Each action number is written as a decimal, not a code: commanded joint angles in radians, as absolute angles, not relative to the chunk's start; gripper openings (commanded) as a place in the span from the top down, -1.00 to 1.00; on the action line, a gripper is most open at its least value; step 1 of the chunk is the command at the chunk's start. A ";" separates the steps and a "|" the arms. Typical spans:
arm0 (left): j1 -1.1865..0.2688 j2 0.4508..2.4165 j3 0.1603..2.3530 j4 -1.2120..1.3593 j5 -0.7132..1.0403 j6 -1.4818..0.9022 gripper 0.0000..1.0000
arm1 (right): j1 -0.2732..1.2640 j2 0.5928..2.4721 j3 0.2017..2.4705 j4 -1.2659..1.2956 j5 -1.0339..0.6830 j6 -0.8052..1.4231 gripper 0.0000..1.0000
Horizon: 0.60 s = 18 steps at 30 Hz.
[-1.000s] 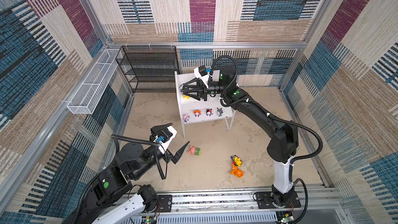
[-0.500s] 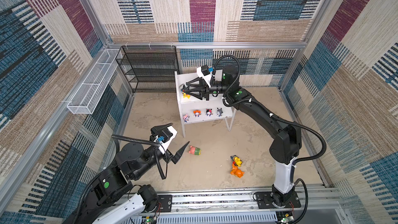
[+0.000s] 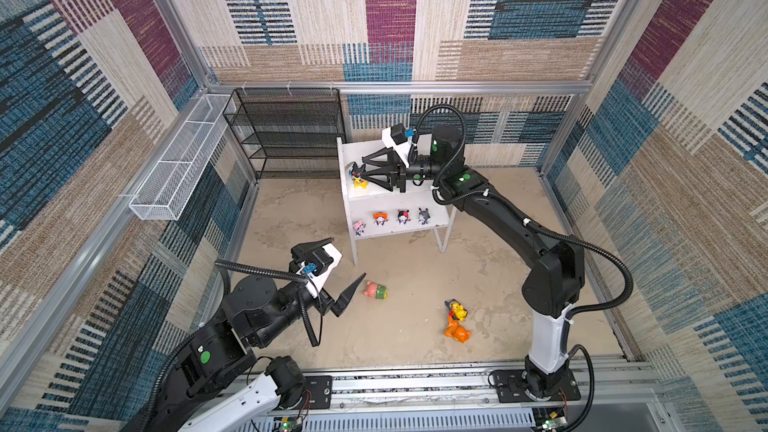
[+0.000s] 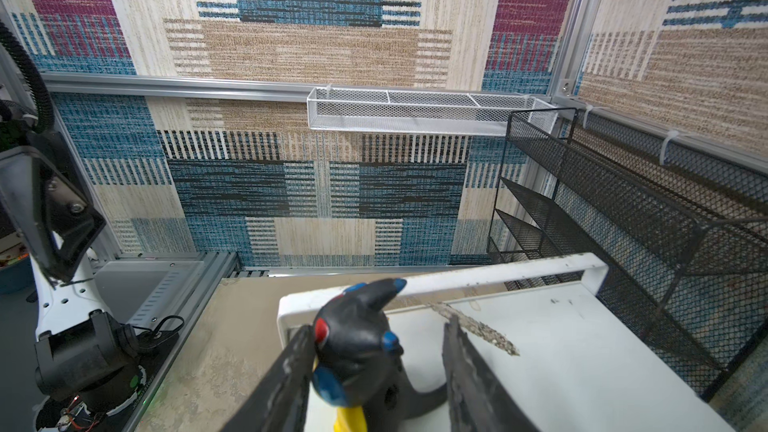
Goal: Place and organize the plastic toys onto the shelf
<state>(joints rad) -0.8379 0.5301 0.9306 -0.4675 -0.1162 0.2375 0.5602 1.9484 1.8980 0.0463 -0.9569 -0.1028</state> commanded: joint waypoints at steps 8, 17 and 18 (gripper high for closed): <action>-0.836 0.528 0.927 -0.437 -0.098 0.248 -0.98 | 0.554 1.940 1.917 0.007 -0.912 -0.132 -0.03; -0.835 0.528 0.925 -0.436 -0.098 0.248 -0.98 | 0.554 1.916 1.926 -0.019 -0.900 -0.153 -0.06; -0.836 0.528 0.924 -0.435 -0.098 0.249 -0.98 | 0.553 1.911 1.926 -0.024 -0.901 -0.155 -0.08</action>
<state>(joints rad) -0.8356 0.5289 0.9257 -0.4637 -0.1001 0.2375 0.5541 1.9297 1.9144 -0.0135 -0.9085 -0.1390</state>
